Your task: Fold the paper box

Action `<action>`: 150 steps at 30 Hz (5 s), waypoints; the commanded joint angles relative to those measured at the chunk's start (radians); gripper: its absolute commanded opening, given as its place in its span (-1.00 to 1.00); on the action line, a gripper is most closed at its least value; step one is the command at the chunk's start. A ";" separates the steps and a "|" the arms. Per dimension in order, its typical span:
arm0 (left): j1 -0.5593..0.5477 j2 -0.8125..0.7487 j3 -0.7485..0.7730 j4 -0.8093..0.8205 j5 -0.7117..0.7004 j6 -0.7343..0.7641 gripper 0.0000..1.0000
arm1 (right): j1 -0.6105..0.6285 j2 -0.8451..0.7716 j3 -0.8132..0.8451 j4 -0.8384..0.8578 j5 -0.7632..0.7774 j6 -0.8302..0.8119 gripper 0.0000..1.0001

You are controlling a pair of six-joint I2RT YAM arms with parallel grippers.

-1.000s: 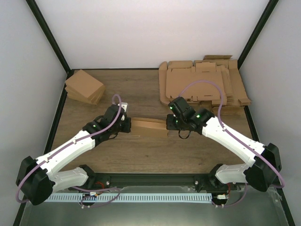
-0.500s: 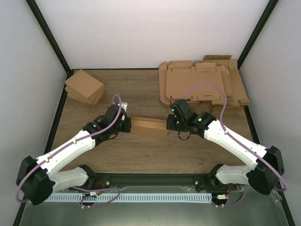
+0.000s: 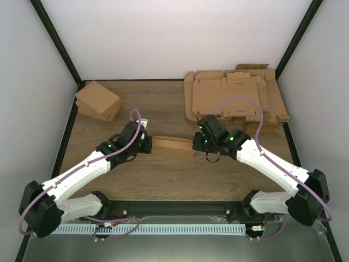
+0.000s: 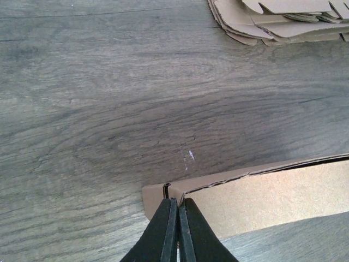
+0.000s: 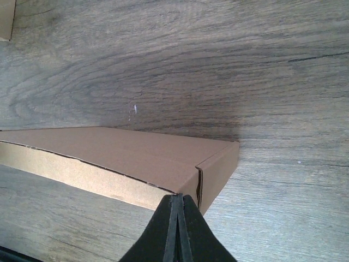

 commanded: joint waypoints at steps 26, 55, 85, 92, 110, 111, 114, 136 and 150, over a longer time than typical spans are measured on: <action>-0.014 0.005 0.002 0.029 0.035 0.023 -0.92 | 0.004 -0.002 -0.035 0.041 -0.043 0.110 -0.98; -0.016 -0.037 -0.088 0.083 0.056 0.051 -0.93 | 0.004 -0.028 -0.067 -0.017 0.064 -0.037 -0.58; -0.020 -0.008 -0.013 0.046 0.017 0.087 -0.92 | -0.003 0.028 0.082 -0.126 0.187 -0.374 0.29; -0.023 0.003 0.005 0.044 0.013 0.104 -0.93 | -0.015 -0.053 0.010 0.068 -0.026 -0.680 0.48; -0.030 0.018 0.062 -0.010 -0.006 0.139 -0.93 | -0.195 -0.110 -0.027 0.132 -0.282 -0.981 0.24; -0.030 0.022 0.063 -0.010 -0.003 0.139 -0.93 | -0.197 -0.106 -0.031 0.134 -0.284 -0.977 0.24; -0.031 0.035 0.070 -0.009 -0.002 0.140 -0.93 | -0.197 -0.086 -0.036 0.135 -0.294 -0.954 0.26; -0.044 0.048 0.068 -0.005 -0.019 0.136 -0.93 | -0.195 -0.069 -0.038 0.035 -0.240 -0.831 -0.03; -0.046 0.052 0.074 -0.006 -0.018 0.133 -0.93 | -0.195 -0.039 -0.017 0.019 -0.238 -0.788 -0.67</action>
